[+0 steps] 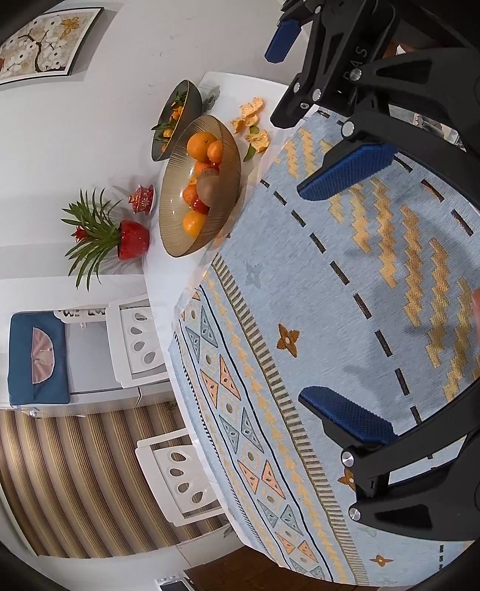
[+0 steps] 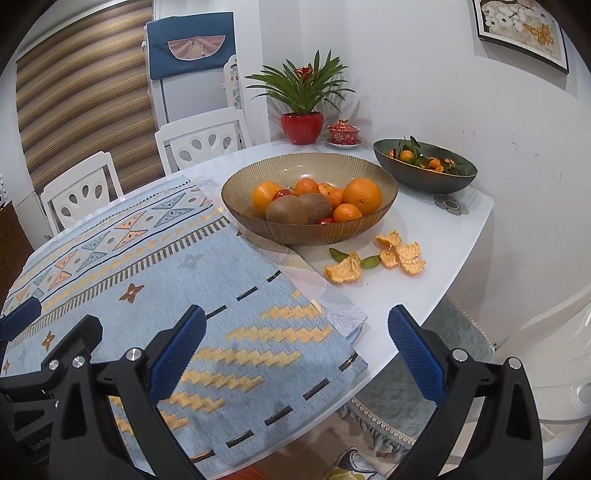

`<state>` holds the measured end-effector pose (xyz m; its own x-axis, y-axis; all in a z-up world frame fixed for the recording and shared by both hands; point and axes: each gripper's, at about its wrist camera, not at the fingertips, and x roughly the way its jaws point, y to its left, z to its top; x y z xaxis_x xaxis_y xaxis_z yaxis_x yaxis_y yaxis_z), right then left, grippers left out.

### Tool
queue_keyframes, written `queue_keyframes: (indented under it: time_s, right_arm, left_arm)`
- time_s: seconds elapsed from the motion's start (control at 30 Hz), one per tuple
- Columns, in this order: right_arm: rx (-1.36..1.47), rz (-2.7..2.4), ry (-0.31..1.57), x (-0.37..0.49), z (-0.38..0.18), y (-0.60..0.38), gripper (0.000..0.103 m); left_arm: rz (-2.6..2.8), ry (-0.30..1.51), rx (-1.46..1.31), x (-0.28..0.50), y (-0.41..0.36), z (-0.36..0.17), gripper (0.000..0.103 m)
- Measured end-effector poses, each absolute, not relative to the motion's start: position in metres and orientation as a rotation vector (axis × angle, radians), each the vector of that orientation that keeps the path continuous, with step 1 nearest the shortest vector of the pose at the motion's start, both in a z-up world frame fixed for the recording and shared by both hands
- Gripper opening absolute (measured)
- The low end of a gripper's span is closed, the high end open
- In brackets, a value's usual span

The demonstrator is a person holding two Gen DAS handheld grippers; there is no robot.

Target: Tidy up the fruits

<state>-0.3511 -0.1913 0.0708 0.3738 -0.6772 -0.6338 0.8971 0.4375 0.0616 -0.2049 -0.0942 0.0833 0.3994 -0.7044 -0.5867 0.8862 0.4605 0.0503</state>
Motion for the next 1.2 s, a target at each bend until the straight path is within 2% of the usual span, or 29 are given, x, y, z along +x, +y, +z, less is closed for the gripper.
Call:
queue_keyframes:
  time_s: [1.2]
  right_arm:
    - [0.457, -1.047, 0.582, -0.3531, 0.0652, -0.1915, 0.098]
  left_arm:
    - [-1.014, 0.522, 0.415, -0.2062, -0.0903, 0.0845, 0.100]
